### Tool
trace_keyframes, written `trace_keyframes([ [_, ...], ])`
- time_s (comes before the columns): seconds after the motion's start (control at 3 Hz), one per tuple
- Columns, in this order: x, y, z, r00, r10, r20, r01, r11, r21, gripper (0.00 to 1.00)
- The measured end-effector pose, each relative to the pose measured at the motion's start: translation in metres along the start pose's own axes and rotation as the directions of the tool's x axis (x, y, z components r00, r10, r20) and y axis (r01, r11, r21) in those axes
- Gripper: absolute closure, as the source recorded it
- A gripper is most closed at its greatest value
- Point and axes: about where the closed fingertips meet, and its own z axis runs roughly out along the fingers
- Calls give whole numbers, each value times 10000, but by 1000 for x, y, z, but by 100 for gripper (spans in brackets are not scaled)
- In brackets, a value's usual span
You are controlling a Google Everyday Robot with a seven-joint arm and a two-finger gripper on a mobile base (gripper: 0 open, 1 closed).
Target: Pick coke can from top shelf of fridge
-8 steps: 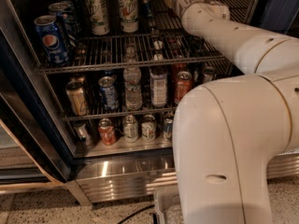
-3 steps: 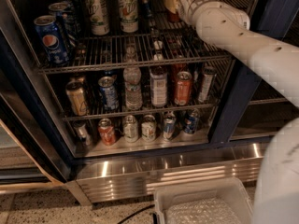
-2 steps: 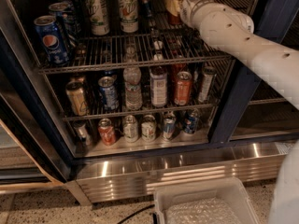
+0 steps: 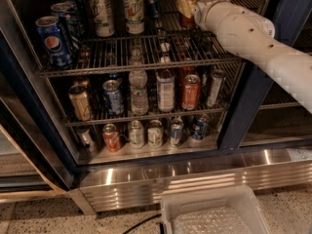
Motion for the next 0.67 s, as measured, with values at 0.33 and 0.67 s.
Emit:
trace_keyframes([
  [0.33,-23,31,-19,9991,-183,378,207,9976,-662,100],
  [0.67,-23,31,-19,9991,-183,378,207,9976,-662,100],
])
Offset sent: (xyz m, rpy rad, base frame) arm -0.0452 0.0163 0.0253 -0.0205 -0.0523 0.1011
